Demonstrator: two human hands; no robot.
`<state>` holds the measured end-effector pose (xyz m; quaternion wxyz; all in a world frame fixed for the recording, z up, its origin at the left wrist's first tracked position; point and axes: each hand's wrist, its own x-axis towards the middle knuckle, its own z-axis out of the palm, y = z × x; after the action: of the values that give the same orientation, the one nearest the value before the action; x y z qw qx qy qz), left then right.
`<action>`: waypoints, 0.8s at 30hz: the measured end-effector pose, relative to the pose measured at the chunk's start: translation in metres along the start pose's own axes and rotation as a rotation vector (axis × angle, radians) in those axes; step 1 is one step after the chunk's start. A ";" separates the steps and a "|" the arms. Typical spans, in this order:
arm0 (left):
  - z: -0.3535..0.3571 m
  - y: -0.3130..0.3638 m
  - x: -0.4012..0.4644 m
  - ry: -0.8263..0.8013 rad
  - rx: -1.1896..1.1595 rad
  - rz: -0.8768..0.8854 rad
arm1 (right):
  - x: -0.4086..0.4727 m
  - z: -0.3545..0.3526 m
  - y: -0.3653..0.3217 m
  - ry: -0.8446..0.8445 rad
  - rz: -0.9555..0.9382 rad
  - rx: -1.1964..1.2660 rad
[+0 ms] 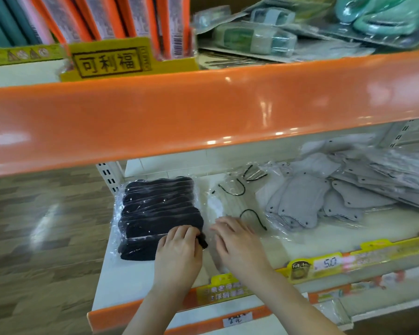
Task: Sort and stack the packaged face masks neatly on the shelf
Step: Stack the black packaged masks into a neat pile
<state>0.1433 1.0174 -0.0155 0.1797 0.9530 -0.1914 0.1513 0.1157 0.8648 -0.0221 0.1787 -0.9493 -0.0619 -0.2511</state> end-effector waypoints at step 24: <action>0.079 0.175 0.037 -0.153 -0.102 0.084 | -0.043 -0.056 0.183 0.046 0.136 -0.194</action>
<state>0.1204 0.8234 -0.0227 0.2065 0.9425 -0.2519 0.0754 0.0910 0.6734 -0.0547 0.1041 -0.9582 0.0310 -0.2648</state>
